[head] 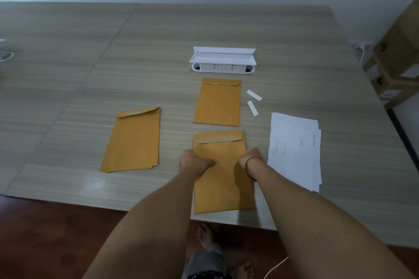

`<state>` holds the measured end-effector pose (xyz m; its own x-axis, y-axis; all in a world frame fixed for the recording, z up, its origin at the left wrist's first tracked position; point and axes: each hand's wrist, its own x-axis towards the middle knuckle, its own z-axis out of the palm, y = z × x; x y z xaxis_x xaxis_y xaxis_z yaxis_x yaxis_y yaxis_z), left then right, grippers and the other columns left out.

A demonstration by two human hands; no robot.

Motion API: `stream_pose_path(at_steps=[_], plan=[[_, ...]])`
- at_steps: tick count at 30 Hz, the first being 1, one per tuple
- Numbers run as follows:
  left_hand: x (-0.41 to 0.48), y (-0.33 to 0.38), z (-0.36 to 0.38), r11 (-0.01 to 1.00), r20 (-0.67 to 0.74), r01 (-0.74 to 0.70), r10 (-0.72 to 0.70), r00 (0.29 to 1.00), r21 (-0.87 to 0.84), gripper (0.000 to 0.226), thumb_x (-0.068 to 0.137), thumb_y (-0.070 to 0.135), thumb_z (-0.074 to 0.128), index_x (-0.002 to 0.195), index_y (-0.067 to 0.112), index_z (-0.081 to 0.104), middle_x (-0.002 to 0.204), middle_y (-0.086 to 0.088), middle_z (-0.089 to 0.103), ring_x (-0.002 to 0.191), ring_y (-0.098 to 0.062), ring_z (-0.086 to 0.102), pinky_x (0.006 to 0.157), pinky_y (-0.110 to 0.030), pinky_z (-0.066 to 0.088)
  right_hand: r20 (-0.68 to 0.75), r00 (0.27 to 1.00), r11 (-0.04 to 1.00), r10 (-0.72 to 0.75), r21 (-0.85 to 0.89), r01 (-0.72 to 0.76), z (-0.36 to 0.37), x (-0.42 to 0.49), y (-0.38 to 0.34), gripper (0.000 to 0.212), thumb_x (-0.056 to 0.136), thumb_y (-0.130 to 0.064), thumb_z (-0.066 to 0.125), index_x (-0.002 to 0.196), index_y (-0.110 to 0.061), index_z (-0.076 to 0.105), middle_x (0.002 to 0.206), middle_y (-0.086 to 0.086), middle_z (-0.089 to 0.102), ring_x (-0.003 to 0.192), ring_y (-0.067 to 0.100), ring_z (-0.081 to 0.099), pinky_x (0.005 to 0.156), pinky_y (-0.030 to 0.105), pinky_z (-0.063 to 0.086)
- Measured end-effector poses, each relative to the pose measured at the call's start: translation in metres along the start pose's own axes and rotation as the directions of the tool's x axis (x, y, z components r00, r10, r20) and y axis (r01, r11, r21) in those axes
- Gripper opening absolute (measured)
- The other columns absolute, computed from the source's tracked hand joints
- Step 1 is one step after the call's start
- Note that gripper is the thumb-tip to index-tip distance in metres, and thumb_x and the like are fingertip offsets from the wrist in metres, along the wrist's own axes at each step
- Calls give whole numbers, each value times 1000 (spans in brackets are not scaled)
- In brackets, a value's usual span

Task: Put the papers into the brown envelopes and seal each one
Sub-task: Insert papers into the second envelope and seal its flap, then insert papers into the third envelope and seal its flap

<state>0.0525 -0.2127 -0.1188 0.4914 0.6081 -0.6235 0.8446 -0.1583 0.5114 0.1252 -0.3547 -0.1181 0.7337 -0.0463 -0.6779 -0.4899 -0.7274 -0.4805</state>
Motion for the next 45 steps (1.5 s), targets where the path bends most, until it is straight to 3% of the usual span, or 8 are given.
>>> stream_pose_path(at_steps=[7,10,14,20,31,34,38,45], plan=[[15,53,-25,974,-12,-225,225,974,25,97,70,53,76,147,23,24,143,-11,43,132,-34,39,107,-48,38,-150,986,979,-68,179,95,-13,15,-48,17,88,-10,61,103,-2,64,106,13,66,94,31,64,67,29,45],[36,80,-32,970,-39,-235,238,971,67,101,70,56,74,149,24,19,144,-13,40,134,-35,37,108,-49,36,-208,972,968,-106,204,149,-22,33,-76,9,87,-13,64,80,-8,60,91,12,66,79,26,58,65,27,43],[67,117,-37,967,-116,-205,223,968,148,88,75,49,74,139,8,31,140,-17,41,132,-35,39,107,-46,37,-233,969,971,-83,198,131,-29,62,-111,34,84,4,58,60,-14,40,65,4,46,68,22,48,59,26,41],[128,162,-35,938,-79,-249,274,958,240,68,80,40,71,130,7,40,134,-14,44,127,-31,42,106,-42,38,-248,967,978,-60,178,106,-27,113,-155,30,84,7,52,108,-3,67,112,16,66,99,29,64,77,30,51],[144,175,-37,924,-49,-266,290,956,273,55,87,35,62,130,5,43,132,-14,46,125,-31,44,103,-42,39,-238,963,991,-129,9,135,-23,124,-175,22,85,-4,54,69,-16,44,76,2,48,69,20,48,64,29,40],[126,168,-54,921,-77,-272,304,950,281,55,89,37,59,131,4,45,133,-14,48,125,-30,45,100,-41,41,-174,964,979,-203,-29,201,-28,99,-180,11,89,-8,50,97,-11,57,100,8,60,84,24,56,73,33,47],[101,143,-84,936,-131,-254,291,948,245,54,90,35,57,132,3,47,136,-15,49,127,-32,45,99,-41,42,-77,942,939,-328,-135,316,-16,56,-186,48,97,-23,51,141,-9,41,146,10,42,134,30,42,107,41,37],[78,67,-153,975,-253,-150,189,949,166,57,91,39,57,134,4,46,139,-16,47,129,-33,45,104,-41,42,102,886,859,-451,-219,463,60,-10,-206,45,95,-27,56,134,-7,49,142,12,48,132,31,45,108,38,39]])
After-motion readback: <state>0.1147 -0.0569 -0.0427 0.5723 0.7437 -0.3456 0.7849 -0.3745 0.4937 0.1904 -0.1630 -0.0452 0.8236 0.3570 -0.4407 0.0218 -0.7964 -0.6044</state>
